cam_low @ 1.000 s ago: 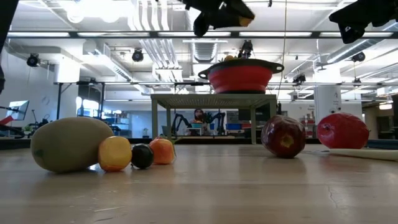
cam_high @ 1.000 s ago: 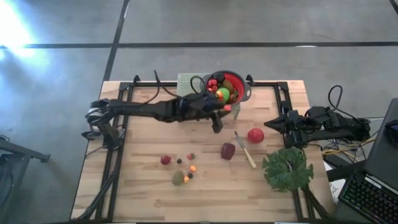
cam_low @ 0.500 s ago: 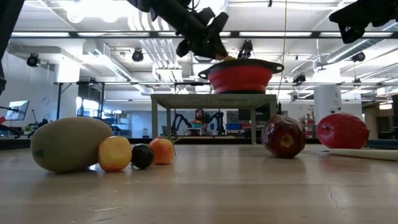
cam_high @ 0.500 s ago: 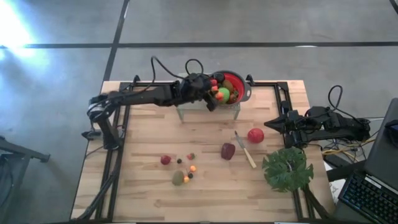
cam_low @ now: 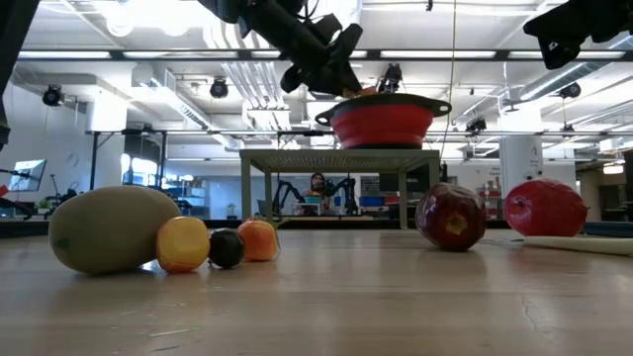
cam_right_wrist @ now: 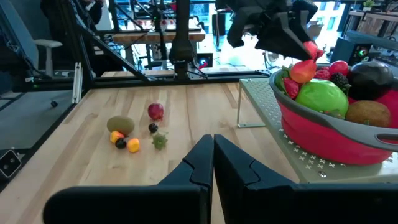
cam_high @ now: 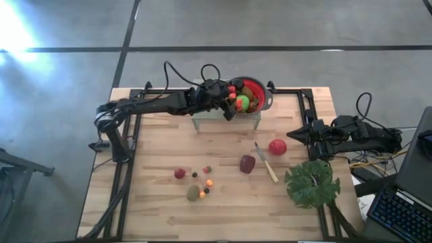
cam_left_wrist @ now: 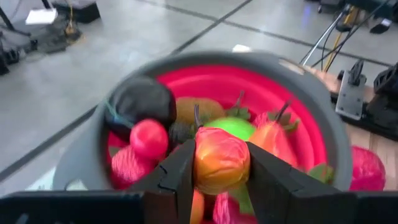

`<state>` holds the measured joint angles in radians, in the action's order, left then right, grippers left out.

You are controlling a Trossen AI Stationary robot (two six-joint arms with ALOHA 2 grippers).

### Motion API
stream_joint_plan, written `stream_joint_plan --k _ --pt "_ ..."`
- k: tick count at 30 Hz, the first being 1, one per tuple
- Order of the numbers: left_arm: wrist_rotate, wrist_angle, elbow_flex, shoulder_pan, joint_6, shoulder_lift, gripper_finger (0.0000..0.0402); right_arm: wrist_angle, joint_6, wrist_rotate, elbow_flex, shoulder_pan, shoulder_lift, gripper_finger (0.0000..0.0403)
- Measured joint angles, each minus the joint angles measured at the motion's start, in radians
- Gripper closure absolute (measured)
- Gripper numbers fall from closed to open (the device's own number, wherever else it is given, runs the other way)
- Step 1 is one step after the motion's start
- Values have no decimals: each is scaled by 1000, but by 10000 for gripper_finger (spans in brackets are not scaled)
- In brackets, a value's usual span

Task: Pick & Place Fruit
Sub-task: Put the orange peach into the black strainer bowl on the shelf

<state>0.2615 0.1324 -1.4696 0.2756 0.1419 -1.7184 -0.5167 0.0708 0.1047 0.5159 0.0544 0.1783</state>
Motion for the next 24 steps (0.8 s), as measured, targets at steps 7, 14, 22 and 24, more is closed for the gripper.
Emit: stream_joint_plan --k 7,14,22,24 --pt "-53 -53 0 5 -29 -3 276 0 0 0 0 0 0 394" --pt "-59 -113 0 18 -69 -6 276 0 0 0 0 0 0 394" --pt "-108 -107 2 53 -66 -6 275 0 0 0 0 0 0 394" --pt "-114 -107 2 52 -66 -6 273 0 0 0 0 0 0 394"
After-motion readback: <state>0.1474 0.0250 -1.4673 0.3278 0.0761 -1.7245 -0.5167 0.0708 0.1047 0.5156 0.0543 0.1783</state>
